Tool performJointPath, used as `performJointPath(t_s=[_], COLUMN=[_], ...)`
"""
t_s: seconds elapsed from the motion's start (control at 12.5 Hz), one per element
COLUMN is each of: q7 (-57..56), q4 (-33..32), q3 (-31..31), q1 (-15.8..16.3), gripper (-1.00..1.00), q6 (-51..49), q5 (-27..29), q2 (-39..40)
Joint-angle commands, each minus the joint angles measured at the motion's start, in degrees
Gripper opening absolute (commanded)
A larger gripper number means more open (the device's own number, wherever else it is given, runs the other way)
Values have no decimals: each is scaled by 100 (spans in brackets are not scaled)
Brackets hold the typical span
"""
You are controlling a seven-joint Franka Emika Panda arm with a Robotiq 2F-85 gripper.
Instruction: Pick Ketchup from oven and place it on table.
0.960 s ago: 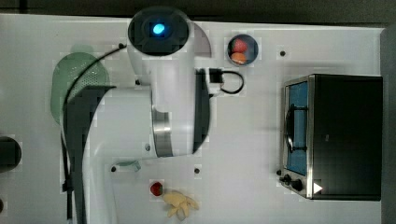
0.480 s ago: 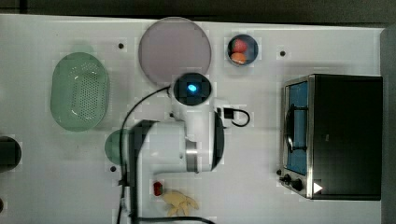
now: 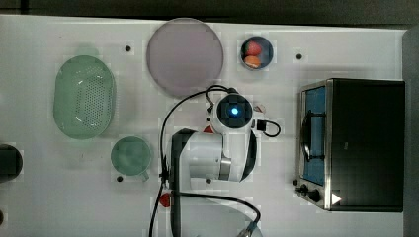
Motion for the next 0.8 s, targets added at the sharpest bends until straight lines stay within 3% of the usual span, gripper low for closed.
performJointPath(t_s=[0.08,0.24,0.48,0.8], q7=[186,191,195,202], q4=[-272,-302,-290,105], q3=[103,118,132,106], q1=[112,114,114,103], gripper=[58,98,100,100], q6=[286,535,227,-692], q5=[-99,-99,-99,-100], q2=[-11,24,-290,-1333])
